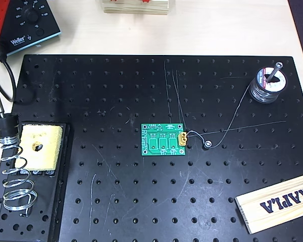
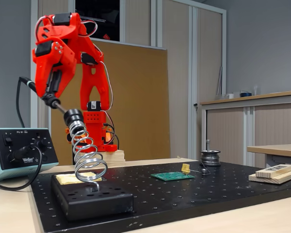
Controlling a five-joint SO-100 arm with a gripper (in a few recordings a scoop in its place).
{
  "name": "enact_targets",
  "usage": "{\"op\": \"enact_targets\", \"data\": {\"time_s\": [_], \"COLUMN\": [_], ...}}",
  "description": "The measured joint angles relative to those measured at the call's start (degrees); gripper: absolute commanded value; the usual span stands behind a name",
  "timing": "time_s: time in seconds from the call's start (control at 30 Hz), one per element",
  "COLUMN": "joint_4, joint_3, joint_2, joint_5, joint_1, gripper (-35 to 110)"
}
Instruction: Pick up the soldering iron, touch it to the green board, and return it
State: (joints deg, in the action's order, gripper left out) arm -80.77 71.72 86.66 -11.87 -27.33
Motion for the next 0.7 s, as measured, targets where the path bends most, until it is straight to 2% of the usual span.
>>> {"op": "enact_targets", "data": {"time_s": [0.43,0.7], "joint_4": [2.02,1.93], "joint_3": [1.93,-10.2], "joint_2": [-2.99,-14.94], "joint_5": [-1.76,-1.85], "joint_1": [3.34,6.59], "gripper": [0,0]}}
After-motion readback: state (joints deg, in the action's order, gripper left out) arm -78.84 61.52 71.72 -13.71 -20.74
